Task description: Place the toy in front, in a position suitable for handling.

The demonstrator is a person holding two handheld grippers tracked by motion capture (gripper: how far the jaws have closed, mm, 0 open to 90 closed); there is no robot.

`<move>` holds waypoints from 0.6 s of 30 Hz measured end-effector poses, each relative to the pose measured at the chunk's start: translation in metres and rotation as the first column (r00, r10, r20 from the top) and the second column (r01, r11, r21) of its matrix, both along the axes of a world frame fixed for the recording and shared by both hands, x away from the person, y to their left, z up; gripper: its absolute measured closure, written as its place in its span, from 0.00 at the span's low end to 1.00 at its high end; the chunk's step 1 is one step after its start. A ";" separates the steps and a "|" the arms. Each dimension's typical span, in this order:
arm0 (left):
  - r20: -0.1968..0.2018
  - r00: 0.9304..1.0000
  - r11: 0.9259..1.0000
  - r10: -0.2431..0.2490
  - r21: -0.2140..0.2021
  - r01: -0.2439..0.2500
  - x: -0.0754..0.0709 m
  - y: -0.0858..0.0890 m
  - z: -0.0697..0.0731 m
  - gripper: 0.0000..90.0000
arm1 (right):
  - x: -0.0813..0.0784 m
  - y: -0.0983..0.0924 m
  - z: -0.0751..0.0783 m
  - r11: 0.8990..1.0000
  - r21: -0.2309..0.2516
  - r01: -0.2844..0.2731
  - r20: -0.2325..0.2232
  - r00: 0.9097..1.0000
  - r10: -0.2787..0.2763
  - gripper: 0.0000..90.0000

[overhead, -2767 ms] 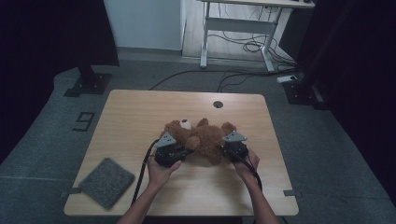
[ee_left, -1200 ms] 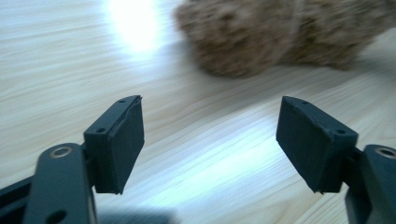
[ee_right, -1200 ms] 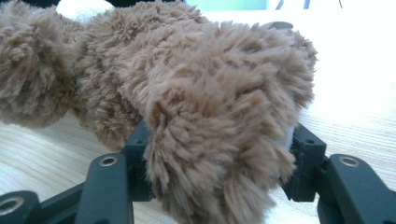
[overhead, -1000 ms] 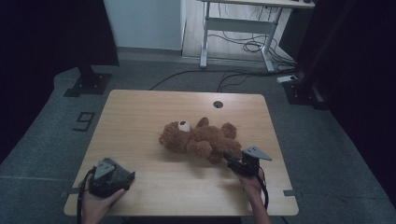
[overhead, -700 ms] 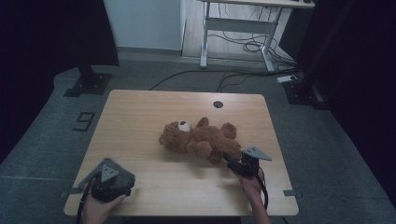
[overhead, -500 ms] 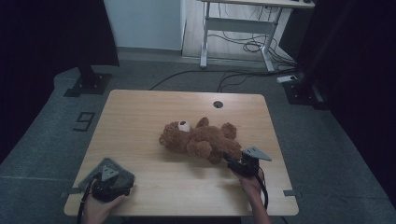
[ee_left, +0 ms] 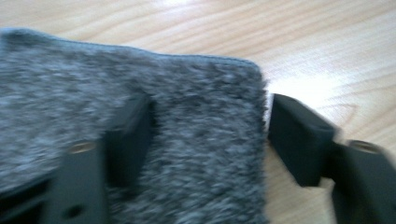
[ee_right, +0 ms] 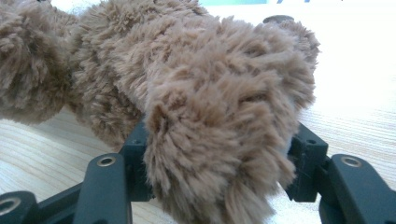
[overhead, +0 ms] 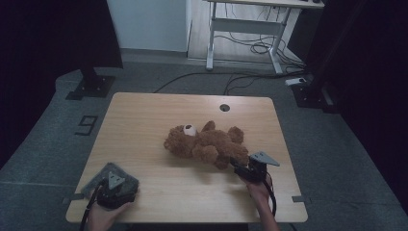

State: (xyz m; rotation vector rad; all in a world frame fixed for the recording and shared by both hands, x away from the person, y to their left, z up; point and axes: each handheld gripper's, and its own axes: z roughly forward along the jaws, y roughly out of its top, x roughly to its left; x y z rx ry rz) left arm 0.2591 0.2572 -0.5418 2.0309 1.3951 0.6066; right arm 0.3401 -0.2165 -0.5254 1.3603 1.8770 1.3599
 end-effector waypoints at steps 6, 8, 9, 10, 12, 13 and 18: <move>0.023 1.000 1.000 0.011 0.002 -0.011 0.002 0.005 0.000 0.66 | 0.000 0.000 0.000 1.000 0.001 0.002 -0.001 1.000 -0.002 0.45; 0.027 1.000 1.000 0.012 0.005 -0.012 0.003 0.003 0.000 0.71 | 0.000 0.000 -0.001 1.000 0.001 0.002 -0.002 1.000 -0.002 0.45; 0.029 1.000 1.000 0.007 0.005 -0.007 0.004 0.002 -0.001 0.74 | 0.001 0.000 -0.001 1.000 0.000 0.002 -0.002 1.000 -0.002 0.45; 0.031 1.000 1.000 0.006 -0.001 -0.006 0.004 0.000 -0.001 0.75 | 0.001 0.000 -0.001 1.000 0.001 0.002 -0.003 1.000 -0.002 0.45; 0.025 1.000 0.999 -0.004 -0.032 0.005 0.005 0.001 0.000 0.78 | 0.001 -0.001 -0.001 1.000 0.002 0.002 -0.003 1.000 -0.002 0.45; 0.019 1.000 0.998 -0.015 -0.065 0.016 0.005 0.001 0.000 0.79 | 0.001 -0.001 -0.001 1.000 0.002 0.002 -0.003 1.000 -0.002 0.45; 0.009 0.998 0.976 -0.067 -0.207 0.068 0.009 0.001 -0.002 0.82 | 0.001 -0.001 -0.001 1.000 0.002 0.002 -0.005 1.000 -0.002 0.45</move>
